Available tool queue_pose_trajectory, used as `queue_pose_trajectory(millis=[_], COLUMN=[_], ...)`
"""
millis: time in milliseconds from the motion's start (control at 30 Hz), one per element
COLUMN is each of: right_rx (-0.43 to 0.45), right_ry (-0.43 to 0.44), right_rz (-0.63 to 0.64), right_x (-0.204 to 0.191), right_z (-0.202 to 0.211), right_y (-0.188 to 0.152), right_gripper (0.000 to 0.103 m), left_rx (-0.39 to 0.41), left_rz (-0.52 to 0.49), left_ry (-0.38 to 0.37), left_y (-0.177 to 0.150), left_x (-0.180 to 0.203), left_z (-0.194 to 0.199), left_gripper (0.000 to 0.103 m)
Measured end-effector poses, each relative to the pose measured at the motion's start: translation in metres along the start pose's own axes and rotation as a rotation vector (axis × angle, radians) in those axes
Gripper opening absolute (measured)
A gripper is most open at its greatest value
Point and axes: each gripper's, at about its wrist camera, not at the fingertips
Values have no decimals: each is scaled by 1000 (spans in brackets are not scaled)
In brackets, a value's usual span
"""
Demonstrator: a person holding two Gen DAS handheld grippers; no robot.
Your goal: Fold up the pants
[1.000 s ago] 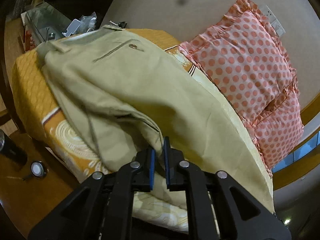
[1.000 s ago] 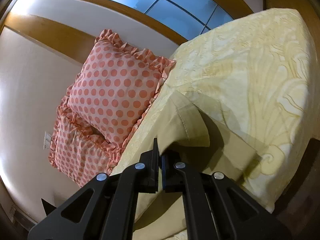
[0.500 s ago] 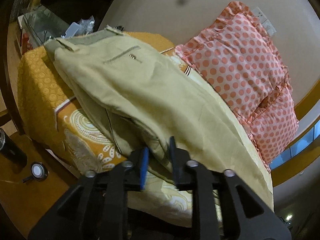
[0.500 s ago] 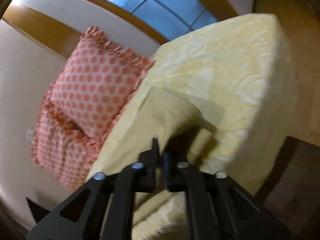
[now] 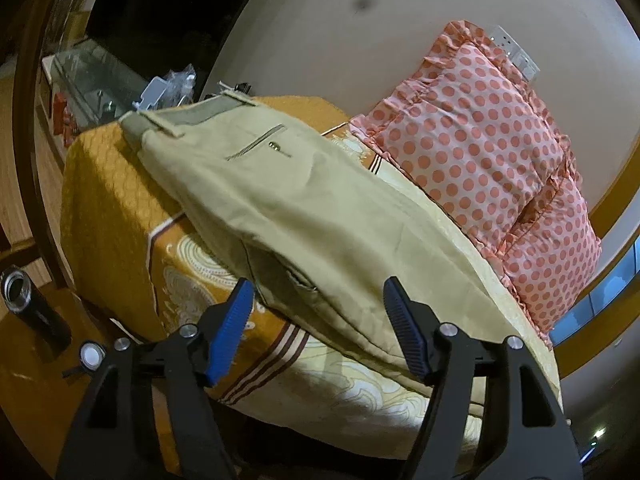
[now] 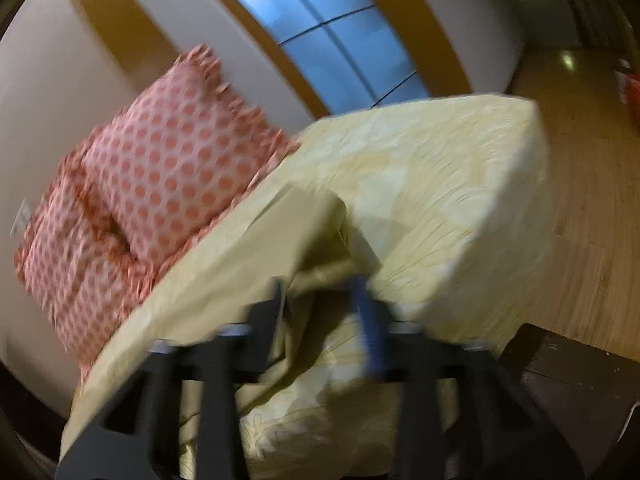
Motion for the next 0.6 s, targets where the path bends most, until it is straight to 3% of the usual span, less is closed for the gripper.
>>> queue_pose_trajectory(millis=[33,167,267,367,467,500,533,600], right_rx=[3,33,48,7,-125,-213,-269,-460], right_ry=[-6,42,169,376,607,694,733,799], right_rz=[17,74,161,272,393,458,496,627], right_x=[-3,-31,-85,-162,-245,-279,-295,-332], right_z=[-2,-6,-10,-13,-19,-22,-24,-32], right_y=[0,13,24,12,-32,-63,-82,-141], right_gripper=[10,8,8,8,8,8,8,9], left_rx=[1,20,52,68,78,78,75,70], left_rz=[8,26,35,48,63,67,73,84], left_ry=[-2,-2,-11,-25,-32,-35,-38,-39], left_y=[-1,-2,-2,0,2,3,4,5], left_x=[-2,-7,-10,-12,-13,-14,-14,-16], left_z=[0,2,6,8,7,6,5,3], left_gripper=[71,80,88,92,95,96,97,99])
Point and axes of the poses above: each gripper's, at about its wrist camera, not at the fingertips, and z roughly against the way its jaws point, x to its right, y to its top, and after that the axes turned 4 degrees about y, right-handed
